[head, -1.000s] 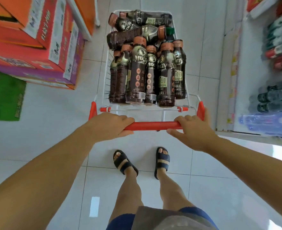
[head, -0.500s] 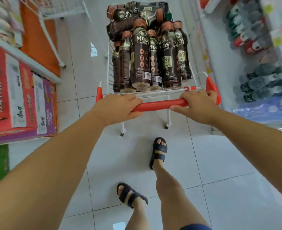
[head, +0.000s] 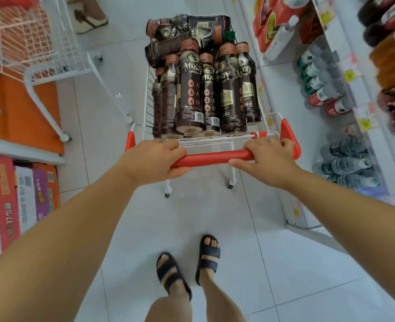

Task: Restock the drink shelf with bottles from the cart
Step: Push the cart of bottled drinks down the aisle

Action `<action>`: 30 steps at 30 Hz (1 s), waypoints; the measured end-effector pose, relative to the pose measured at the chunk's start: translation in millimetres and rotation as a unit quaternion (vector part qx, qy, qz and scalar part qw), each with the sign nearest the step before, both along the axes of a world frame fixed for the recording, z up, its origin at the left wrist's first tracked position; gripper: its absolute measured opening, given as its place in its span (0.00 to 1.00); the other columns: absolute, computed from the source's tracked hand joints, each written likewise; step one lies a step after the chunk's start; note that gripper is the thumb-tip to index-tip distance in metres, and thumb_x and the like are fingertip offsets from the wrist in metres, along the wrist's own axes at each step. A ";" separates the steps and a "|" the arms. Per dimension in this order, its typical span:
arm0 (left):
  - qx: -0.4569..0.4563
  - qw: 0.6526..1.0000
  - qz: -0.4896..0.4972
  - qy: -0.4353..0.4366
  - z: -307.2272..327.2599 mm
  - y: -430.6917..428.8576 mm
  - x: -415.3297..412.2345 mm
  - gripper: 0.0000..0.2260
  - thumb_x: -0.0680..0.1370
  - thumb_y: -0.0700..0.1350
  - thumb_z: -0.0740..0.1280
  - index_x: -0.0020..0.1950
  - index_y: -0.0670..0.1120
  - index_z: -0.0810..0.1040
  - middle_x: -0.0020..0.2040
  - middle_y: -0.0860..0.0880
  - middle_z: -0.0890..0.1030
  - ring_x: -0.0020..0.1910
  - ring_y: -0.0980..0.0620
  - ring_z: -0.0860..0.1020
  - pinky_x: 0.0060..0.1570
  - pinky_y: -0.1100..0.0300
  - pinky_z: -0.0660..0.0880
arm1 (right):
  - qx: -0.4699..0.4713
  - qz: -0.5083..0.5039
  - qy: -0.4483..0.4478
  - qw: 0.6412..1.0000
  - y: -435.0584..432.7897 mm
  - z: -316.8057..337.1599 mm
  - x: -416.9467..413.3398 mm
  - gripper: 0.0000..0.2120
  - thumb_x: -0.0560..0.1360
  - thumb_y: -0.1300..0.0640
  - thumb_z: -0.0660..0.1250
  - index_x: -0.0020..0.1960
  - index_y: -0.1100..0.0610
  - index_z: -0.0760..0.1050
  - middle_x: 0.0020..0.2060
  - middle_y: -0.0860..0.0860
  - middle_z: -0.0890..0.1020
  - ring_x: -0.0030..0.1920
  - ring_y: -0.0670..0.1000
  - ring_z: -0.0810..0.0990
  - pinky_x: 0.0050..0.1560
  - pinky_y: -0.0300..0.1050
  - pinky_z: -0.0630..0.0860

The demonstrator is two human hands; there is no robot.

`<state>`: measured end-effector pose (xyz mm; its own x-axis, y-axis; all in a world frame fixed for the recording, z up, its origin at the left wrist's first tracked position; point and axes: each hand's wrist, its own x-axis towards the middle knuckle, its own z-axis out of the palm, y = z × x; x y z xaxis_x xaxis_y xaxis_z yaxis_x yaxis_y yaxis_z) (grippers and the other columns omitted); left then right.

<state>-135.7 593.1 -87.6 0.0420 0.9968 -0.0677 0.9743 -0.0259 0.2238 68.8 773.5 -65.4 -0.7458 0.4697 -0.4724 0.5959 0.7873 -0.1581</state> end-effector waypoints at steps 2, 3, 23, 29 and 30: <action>0.006 1.000 -0.011 0.001 -2.0 23.9 -16.1 0.20 0.77 0.60 0.53 0.46 0.47 0.76 0.37 0.49 0.76 0.29 0.48 0.76 0.26 0.62 0.67 | 0.003 -0.003 0.004 1.000 23.1 0.2 -15.0 0.20 0.71 0.29 0.52 0.44 0.45 0.66 0.44 0.45 0.70 0.56 0.53 0.69 0.59 0.54 0.58; 0.005 1.000 -0.010 0.000 -1.1 36.2 -24.2 0.20 0.77 0.61 0.53 0.47 0.47 0.76 0.38 0.50 0.76 0.30 0.49 0.76 0.27 0.60 0.69 | 0.006 -0.004 0.003 1.000 34.7 0.3 -23.1 0.20 0.71 0.29 0.51 0.44 0.45 0.66 0.44 0.45 0.70 0.56 0.53 0.69 0.59 0.54 0.59; -0.038 0.999 -0.025 -0.013 3.8 258.3 -202.3 0.25 0.76 0.62 0.48 0.58 0.47 0.74 0.48 0.48 0.77 0.41 0.47 0.77 0.38 0.52 0.77 | 0.021 -0.034 0.024 0.999 247.3 2.1 -193.9 0.23 0.71 0.29 0.52 0.44 0.48 0.72 0.42 0.46 0.74 0.48 0.51 0.68 0.50 0.49 0.56; -0.038 0.999 -0.011 -0.031 8.6 315.5 -254.0 0.24 0.76 0.61 0.50 0.56 0.46 0.75 0.45 0.48 0.77 0.37 0.48 0.77 0.35 0.54 0.76 | 0.026 -0.031 0.019 0.999 305.5 2.3 -249.0 0.22 0.70 0.29 0.53 0.44 0.47 0.70 0.42 0.45 0.72 0.48 0.50 0.65 0.51 0.49 0.56; -0.037 0.999 -0.010 -0.037 9.1 325.1 -262.5 0.23 0.76 0.61 0.51 0.55 0.46 0.75 0.44 0.48 0.76 0.36 0.48 0.76 0.33 0.54 0.76 | 0.022 -0.032 0.014 0.999 315.4 2.9 -258.3 0.22 0.70 0.29 0.53 0.44 0.47 0.69 0.42 0.45 0.71 0.48 0.50 0.65 0.51 0.50 0.56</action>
